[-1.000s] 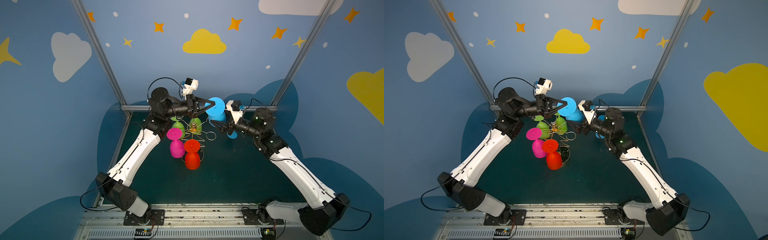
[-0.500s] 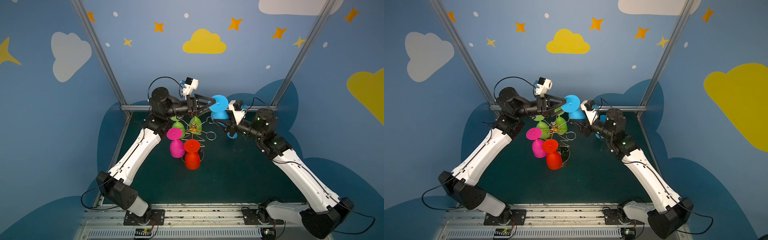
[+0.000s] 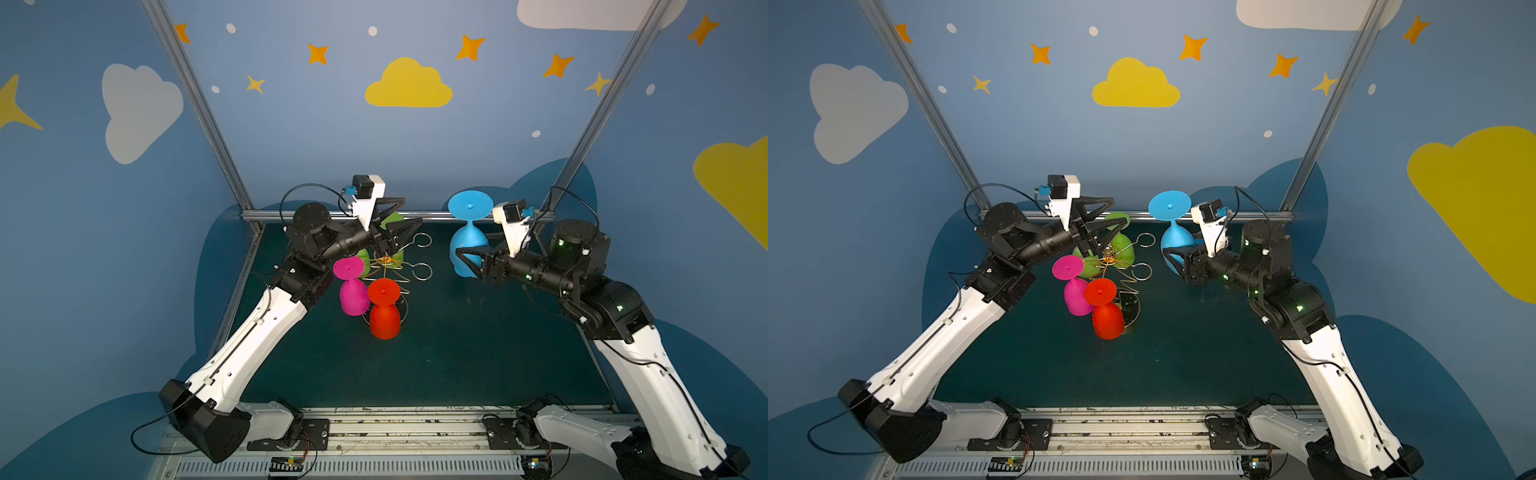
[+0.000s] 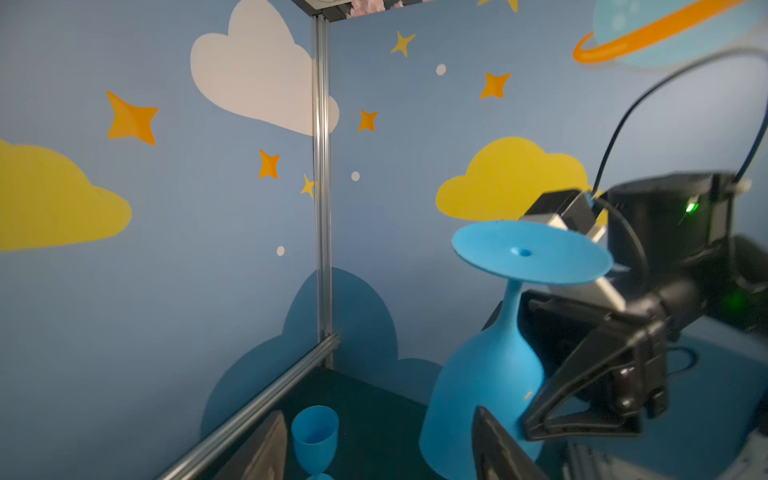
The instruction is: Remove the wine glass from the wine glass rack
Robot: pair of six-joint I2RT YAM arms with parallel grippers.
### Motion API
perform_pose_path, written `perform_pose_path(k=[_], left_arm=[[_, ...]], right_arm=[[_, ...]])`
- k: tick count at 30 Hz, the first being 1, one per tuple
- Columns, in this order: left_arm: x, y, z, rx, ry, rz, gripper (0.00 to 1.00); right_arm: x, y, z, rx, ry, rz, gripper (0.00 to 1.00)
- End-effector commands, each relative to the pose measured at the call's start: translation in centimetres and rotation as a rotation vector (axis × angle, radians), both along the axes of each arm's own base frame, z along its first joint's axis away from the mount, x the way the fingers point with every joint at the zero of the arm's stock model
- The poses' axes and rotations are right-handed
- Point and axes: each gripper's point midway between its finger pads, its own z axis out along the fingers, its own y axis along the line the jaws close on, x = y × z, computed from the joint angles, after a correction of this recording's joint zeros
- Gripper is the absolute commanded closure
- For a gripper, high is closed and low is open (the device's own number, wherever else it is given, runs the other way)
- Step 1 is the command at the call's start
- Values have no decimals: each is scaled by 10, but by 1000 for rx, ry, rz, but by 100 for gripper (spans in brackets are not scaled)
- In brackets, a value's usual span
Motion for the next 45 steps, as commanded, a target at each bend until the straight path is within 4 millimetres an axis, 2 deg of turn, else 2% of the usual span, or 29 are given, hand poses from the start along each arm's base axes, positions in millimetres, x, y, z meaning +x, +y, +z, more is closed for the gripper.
perform_pose_path(k=[1,3,11,19,27,29,31,35,37,42,45], left_arm=[[7,-8,9,140,-384,117,33],[4,-13,12,144,-443,108,33],[-1,-28,16,156,-500,40,35],[-9,-34,9,215,-535,-2,49],[-15,-39,-1,269,-551,-31,71],[-15,-39,-2,276,-552,-27,86],[-14,-37,-2,271,-555,-11,97],[-10,-33,-3,252,-536,27,97],[-8,-31,-8,249,-513,45,97],[2,-22,-16,203,-397,107,97],[11,-14,-21,152,-279,159,97]], right_arm=[[-11,4,-17,-15,134,38,72],[-10,6,-20,-16,156,45,73],[-11,20,-31,-11,228,94,78],[-11,27,-42,-43,297,106,80],[-12,30,-43,-47,327,112,78],[-11,30,-40,-41,325,106,75],[-10,30,-37,-35,321,103,64],[-3,28,-31,-15,311,68,32],[1,26,-21,23,287,54,22],[3,18,27,208,170,81,15],[5,-2,55,332,91,58,14]])
